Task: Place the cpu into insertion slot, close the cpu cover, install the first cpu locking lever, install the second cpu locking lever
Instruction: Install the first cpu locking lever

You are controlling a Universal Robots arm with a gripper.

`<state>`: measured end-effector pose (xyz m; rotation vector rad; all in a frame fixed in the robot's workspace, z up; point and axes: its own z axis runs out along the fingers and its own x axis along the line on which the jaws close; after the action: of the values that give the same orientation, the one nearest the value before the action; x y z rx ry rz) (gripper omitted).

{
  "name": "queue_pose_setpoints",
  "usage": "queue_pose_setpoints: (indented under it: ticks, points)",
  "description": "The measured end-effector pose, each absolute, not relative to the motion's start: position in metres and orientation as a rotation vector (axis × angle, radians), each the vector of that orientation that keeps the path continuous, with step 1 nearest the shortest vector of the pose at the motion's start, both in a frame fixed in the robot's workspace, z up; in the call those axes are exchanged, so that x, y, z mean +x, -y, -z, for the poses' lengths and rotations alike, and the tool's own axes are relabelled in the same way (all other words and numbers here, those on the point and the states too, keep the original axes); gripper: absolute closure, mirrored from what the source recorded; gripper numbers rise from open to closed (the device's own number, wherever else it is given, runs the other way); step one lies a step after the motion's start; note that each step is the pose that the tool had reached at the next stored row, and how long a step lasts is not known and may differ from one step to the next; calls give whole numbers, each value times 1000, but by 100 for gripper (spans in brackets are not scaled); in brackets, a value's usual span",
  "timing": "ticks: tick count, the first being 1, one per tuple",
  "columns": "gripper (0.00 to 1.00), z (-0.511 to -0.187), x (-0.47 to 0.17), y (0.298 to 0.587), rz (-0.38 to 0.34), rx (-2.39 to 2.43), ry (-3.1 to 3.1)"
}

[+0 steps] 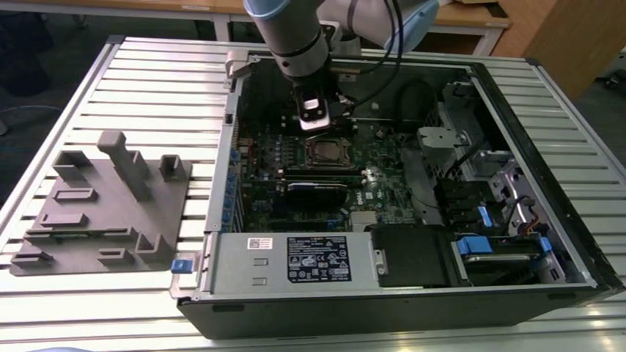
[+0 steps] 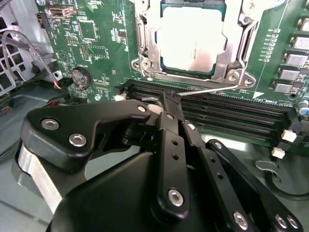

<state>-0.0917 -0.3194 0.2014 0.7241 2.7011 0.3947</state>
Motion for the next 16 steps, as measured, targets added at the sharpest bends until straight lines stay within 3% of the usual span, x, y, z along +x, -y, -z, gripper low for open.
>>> queue_pose_setpoints:
  ticks: [16]
  points:
    - [89,-196,-94,317,-401,745,-2691]
